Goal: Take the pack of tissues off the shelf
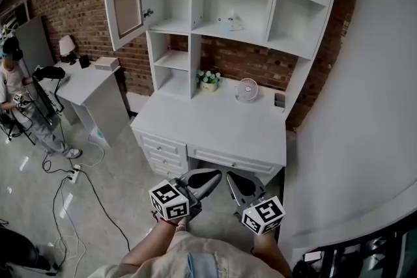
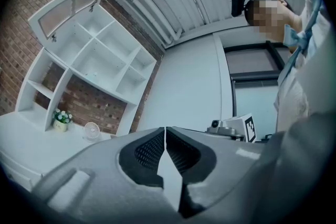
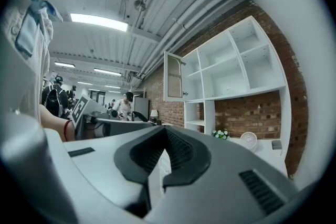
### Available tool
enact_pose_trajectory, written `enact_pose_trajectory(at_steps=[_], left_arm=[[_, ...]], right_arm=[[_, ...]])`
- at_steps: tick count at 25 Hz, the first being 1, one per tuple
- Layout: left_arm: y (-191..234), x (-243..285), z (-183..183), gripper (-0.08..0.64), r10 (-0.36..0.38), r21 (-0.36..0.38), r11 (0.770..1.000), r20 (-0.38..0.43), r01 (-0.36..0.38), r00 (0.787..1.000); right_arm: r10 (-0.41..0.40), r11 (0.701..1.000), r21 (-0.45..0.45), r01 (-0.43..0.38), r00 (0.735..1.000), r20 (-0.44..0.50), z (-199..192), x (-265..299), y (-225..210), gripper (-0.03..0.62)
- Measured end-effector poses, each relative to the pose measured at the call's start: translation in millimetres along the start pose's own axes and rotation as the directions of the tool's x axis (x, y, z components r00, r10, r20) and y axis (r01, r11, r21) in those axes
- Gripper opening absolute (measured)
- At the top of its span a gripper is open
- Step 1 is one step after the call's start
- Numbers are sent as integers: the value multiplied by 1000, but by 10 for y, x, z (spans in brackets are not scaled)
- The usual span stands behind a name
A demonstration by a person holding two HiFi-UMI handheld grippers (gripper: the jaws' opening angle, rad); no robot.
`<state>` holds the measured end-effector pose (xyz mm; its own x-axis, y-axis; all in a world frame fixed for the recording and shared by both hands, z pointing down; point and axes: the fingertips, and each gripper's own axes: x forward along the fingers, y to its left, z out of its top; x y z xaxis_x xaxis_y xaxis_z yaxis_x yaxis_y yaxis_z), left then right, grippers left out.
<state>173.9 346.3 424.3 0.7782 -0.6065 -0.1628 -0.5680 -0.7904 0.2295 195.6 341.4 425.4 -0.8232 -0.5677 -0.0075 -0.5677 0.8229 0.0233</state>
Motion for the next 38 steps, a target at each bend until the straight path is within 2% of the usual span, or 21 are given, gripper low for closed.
enact_pose_trajectory(at_steps=[6, 11, 21, 29, 38], left_arm=[[76, 61, -46, 14, -17, 0, 1000, -15, 17, 1000], [327, 48, -63, 14, -19, 4, 1000, -26, 19, 999], [1315, 43, 141, 14, -21, -6, 1000, -26, 20, 999], [2103, 116, 378, 14, -42, 1, 999, -31, 42, 999], [2650, -43, 552, 14, -66, -2, 998, -26, 66, 997]], right_arm=[[4, 999, -42, -3, 1000, 21, 25, 30, -45, 17], [43, 996, -74, -45, 999, -22, -51, 262, -68, 35], [27, 999, 18, -27, 1000, -4, -98, 1192, -527, 43], [23, 1000, 1, -23, 1000, 0, -67, 1974, -778, 75], [-17, 1000, -1, 17, 1000, 15, -74, 2569, -900, 86]])
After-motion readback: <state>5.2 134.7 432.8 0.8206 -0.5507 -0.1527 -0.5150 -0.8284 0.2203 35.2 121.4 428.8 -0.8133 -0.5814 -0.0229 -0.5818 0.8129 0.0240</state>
